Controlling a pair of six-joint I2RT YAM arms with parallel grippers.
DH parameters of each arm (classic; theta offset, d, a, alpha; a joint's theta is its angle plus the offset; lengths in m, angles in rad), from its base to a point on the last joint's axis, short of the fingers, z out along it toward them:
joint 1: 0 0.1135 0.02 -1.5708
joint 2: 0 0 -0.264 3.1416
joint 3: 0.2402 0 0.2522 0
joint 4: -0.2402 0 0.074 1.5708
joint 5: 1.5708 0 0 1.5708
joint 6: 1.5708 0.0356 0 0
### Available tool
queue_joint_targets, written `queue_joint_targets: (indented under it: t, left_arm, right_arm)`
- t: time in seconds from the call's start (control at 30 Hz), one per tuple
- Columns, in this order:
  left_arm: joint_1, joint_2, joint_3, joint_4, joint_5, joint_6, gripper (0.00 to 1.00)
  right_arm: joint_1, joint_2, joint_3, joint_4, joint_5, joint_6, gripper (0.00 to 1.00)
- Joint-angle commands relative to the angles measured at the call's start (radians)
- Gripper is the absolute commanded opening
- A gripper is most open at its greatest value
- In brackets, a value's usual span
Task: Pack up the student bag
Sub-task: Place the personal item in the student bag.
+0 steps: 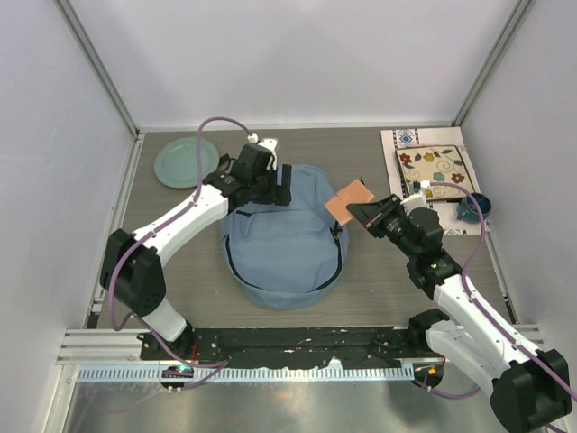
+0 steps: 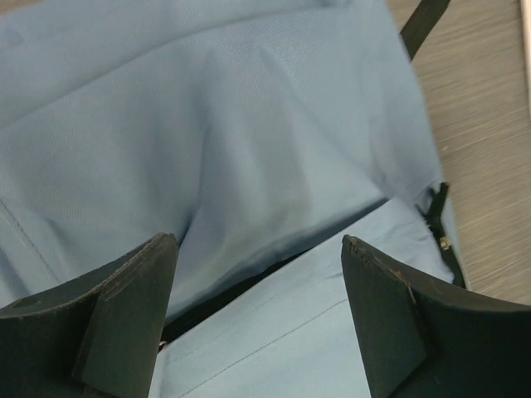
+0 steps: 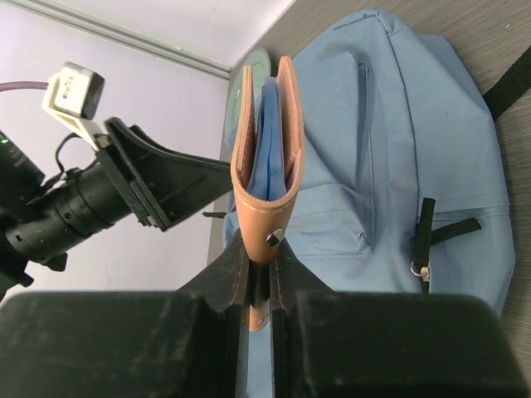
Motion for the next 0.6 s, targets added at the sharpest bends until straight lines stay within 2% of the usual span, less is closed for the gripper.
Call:
queue_joint_targets:
  t: [0.0,0.57]
  left_arm:
    - [-0.017,-0.001,0.039,-0.057,-0.017,0.054,0.83]
    - [-0.026,0.027,0.056,-0.04,0.144,0.077,0.84]
  right_arm:
    - [0.002,-0.005,0.037,0.03,0.022,-0.02,0.01]
    - [0.002,0.005,0.029,0.041,0.013,-0.008,0.01]
